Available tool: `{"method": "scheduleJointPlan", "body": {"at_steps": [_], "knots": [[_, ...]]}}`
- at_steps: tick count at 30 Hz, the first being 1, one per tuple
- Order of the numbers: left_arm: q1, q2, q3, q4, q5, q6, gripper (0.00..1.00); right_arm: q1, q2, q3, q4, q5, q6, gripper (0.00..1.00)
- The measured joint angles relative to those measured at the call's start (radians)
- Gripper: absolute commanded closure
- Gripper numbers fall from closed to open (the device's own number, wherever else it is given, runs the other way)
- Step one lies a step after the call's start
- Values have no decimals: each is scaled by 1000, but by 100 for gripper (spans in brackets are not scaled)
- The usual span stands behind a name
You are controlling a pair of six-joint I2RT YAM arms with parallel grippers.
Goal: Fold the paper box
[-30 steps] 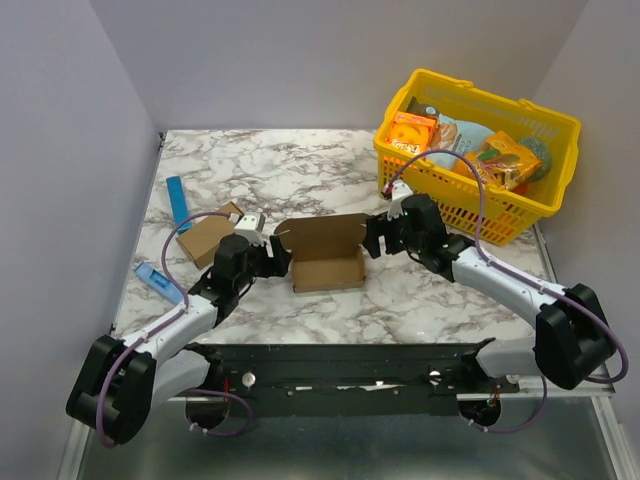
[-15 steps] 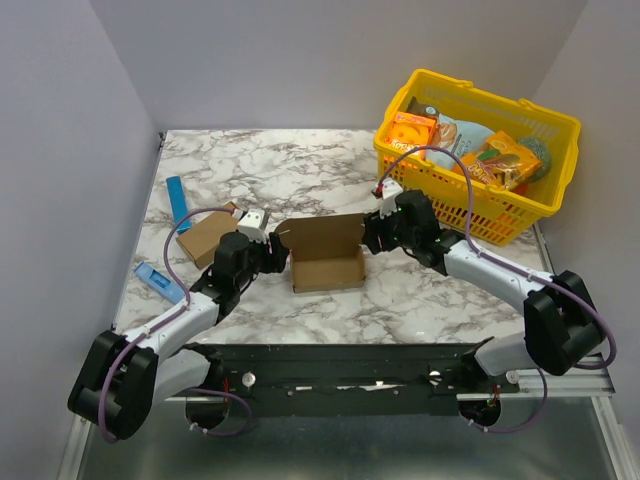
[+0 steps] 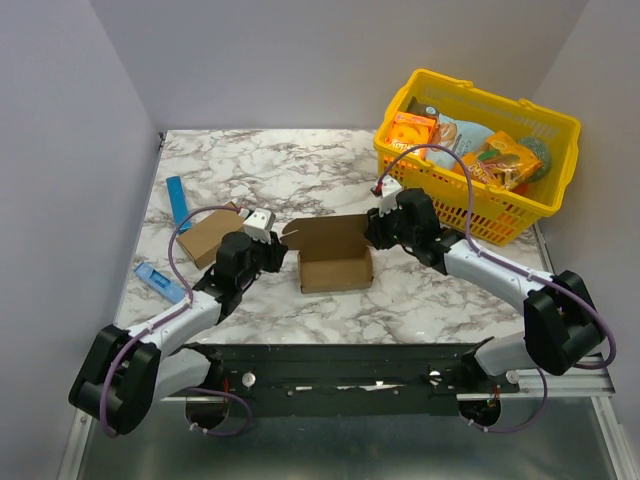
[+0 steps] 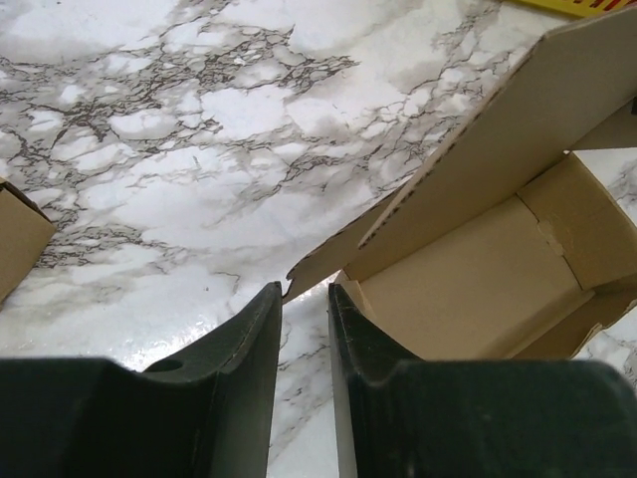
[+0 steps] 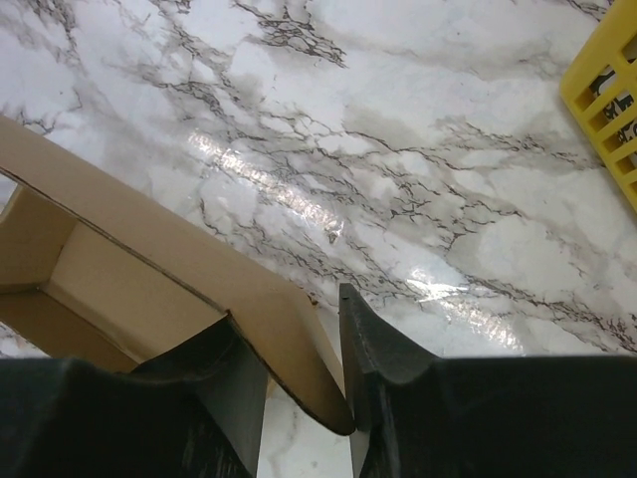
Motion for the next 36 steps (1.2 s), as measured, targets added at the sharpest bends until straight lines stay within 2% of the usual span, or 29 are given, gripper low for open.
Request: {"method": "scheduleJointPlan", "body": {"at_steps": [5, 7, 8, 13, 14, 26, 36], "knots": [[-16, 9, 0, 6, 0, 10, 73, -2, 0, 0, 0, -1, -1, 63], [-27, 14, 0, 11, 0, 11, 75, -2, 0, 0, 0, -1, -2, 67], [-34, 18, 0, 14, 0, 13, 75, -2, 0, 0, 0, -1, -2, 72], [-69, 40, 11, 23, -11, 17, 81, -2, 0, 0, 0, 10, -7, 75], [-82, 47, 15, 26, -11, 17, 82, -1, 0, 0, 0, 13, -6, 78], [-160, 119, 40, 84, -48, -12, 100, 43, 0, 0, 2, 131, 36, 84], [-231, 169, 47, 116, -122, -80, 100, 96, 0, -14, 45, 263, 140, 87]]}}
